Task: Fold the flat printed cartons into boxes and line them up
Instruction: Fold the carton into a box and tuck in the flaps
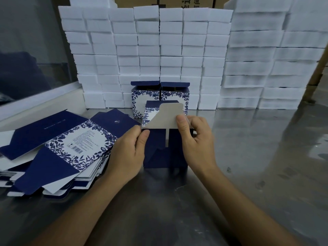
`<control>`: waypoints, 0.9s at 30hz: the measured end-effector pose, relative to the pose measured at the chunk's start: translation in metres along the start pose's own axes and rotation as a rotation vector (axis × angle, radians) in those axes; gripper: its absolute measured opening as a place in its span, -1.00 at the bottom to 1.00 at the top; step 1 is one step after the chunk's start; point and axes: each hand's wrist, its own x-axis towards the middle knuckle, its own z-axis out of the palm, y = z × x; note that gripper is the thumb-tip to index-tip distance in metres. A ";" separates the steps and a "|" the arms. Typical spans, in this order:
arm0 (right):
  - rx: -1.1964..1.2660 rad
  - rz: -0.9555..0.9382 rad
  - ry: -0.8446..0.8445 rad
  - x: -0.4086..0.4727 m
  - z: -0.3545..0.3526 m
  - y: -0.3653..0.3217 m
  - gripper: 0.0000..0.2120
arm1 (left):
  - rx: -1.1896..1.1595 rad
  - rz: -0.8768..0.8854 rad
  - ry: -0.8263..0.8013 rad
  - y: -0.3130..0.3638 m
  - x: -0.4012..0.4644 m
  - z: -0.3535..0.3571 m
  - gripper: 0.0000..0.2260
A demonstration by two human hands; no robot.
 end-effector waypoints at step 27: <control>-0.025 -0.020 -0.028 0.002 -0.002 0.003 -0.58 | 0.276 -0.073 -0.395 -0.013 -0.001 -0.009 -0.54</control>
